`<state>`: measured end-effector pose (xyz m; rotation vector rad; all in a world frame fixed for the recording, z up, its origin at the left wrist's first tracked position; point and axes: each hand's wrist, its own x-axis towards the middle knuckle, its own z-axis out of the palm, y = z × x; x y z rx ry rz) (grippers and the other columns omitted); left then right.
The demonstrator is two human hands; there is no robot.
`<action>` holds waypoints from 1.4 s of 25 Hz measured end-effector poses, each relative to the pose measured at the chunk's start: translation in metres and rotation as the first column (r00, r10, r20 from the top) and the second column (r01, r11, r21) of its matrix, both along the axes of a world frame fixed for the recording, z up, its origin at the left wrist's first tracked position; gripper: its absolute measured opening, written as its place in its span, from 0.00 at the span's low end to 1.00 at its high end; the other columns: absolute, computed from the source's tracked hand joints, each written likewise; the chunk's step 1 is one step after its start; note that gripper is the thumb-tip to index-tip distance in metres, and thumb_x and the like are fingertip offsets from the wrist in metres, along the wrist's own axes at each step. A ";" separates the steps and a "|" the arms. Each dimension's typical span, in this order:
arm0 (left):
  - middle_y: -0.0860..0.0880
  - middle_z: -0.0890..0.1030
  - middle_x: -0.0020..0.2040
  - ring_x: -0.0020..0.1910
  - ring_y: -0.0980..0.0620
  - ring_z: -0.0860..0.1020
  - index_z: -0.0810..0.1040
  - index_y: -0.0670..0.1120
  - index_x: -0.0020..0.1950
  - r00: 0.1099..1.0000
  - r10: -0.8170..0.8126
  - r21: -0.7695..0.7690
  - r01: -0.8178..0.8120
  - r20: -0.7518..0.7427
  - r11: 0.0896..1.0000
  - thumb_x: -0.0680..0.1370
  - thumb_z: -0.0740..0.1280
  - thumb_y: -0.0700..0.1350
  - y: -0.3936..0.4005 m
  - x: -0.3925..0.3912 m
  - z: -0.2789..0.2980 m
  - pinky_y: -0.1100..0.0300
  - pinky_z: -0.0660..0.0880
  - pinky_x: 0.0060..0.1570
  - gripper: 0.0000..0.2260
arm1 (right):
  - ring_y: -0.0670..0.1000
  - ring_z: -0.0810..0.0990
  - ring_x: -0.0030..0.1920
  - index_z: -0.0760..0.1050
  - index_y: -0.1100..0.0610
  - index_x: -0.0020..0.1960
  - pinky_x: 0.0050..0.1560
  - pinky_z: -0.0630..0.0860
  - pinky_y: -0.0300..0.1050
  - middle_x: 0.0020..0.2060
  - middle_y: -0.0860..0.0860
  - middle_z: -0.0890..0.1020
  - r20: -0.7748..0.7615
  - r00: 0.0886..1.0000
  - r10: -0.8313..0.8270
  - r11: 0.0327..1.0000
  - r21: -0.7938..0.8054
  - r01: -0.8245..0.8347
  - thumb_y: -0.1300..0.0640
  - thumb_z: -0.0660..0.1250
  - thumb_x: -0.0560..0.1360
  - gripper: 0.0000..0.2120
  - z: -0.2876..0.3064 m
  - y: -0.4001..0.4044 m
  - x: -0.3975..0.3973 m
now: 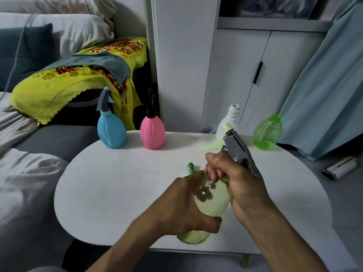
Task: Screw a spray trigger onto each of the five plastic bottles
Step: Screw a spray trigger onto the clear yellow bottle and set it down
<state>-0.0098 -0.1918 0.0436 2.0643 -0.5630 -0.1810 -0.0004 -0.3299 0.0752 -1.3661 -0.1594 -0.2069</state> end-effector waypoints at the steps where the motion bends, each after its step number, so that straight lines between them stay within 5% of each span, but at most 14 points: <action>1: 0.51 0.82 0.45 0.42 0.48 0.80 0.75 0.53 0.55 0.999 0.020 -0.009 -0.020 0.031 1.000 0.61 0.78 0.51 -0.003 -0.001 -0.002 0.49 0.78 0.43 0.25 | 0.54 0.73 0.28 0.66 0.54 0.22 0.37 0.76 0.41 0.21 0.55 0.69 0.026 0.999 -0.026 0.999 -0.024 0.027 0.61 0.69 0.70 0.20 0.000 0.000 0.000; 5: 0.59 0.80 0.51 0.46 0.56 0.79 0.68 0.60 0.61 0.981 0.136 0.027 -0.141 0.136 0.990 0.58 0.77 0.63 -0.007 -0.002 -0.005 0.53 0.78 0.45 0.35 | 0.51 0.75 0.28 0.68 0.52 0.22 0.40 0.77 0.43 0.20 0.49 0.71 0.034 0.996 -0.077 0.994 0.076 0.074 0.62 0.68 0.71 0.20 0.001 -0.007 0.003; 8: 0.61 0.81 0.55 0.51 0.60 0.80 0.67 0.64 0.64 0.995 0.094 0.096 -0.095 0.011 0.991 0.55 0.78 0.67 -0.002 0.005 -0.007 0.55 0.79 0.52 0.40 | 0.52 0.78 0.32 0.68 0.54 0.24 0.42 0.77 0.43 0.22 0.51 0.72 -0.075 0.995 0.060 0.979 0.201 -0.044 0.61 0.69 0.70 0.19 -0.001 -0.015 0.011; 13: 0.54 0.83 0.49 0.46 0.54 0.82 0.73 0.57 0.59 0.995 0.104 0.047 -0.104 0.010 0.993 0.60 0.79 0.58 -0.008 0.001 -0.013 0.52 0.80 0.48 0.30 | 0.53 0.80 0.33 0.69 0.52 0.23 0.44 0.75 0.46 0.21 0.50 0.74 -0.149 0.983 -0.105 0.991 0.066 0.116 0.59 0.70 0.71 0.20 -0.010 -0.009 0.016; 20: 0.61 0.80 0.48 0.43 0.57 0.79 0.66 0.61 0.61 0.951 0.215 0.076 -0.237 0.221 0.968 0.60 0.74 0.64 -0.012 -0.006 -0.017 0.55 0.78 0.44 0.33 | 0.50 0.74 0.27 0.70 0.52 0.22 0.39 0.74 0.47 0.19 0.46 0.72 -0.130 0.950 -0.282 0.956 0.043 0.290 0.63 0.70 0.71 0.21 -0.005 0.001 0.016; 26: 0.55 0.75 0.57 0.50 0.54 0.74 0.63 0.55 0.65 0.925 0.170 0.095 -0.214 0.340 0.972 0.62 0.74 0.66 -0.017 -0.002 -0.028 0.53 0.76 0.48 0.38 | 0.48 0.77 0.29 0.75 0.51 0.24 0.40 0.74 0.47 0.21 0.46 0.77 -0.136 0.888 -0.439 0.897 -0.112 0.427 0.50 0.71 0.69 0.16 -0.012 0.004 0.014; 29: 0.54 0.74 0.54 0.51 0.52 0.73 0.70 0.52 0.63 0.880 0.307 -0.039 -0.315 0.363 0.948 0.63 0.75 0.63 -0.016 0.002 -0.029 0.52 0.75 0.48 0.33 | 0.46 0.83 0.38 0.81 0.48 0.35 0.36 0.76 0.39 0.31 0.44 0.84 -0.248 0.931 -0.267 0.956 -0.187 0.224 0.43 0.78 0.64 0.11 -0.013 0.003 0.015; 32: 0.53 0.75 0.56 0.55 0.52 0.75 0.71 0.52 0.65 0.842 0.439 -0.211 -0.390 0.312 0.897 0.64 0.77 0.59 0.000 0.017 -0.025 0.53 0.77 0.50 0.33 | 0.43 0.80 0.57 0.76 0.40 0.56 0.47 0.78 0.39 0.53 0.41 0.84 -0.295 0.953 0.061 0.947 -0.285 -0.149 0.40 0.82 0.53 0.34 -0.004 -0.013 0.017; 35: 0.57 0.76 0.61 0.58 0.56 0.74 0.68 0.57 0.68 0.817 0.524 -0.206 -0.485 0.240 0.850 0.61 0.73 0.70 0.014 0.043 -0.016 0.59 0.76 0.54 0.39 | 0.43 0.74 0.63 0.71 0.37 0.61 0.52 0.73 0.41 0.57 0.41 0.80 -0.281 0.960 -0.006 0.941 -0.327 -0.090 0.44 0.81 0.59 0.34 0.003 -0.034 0.020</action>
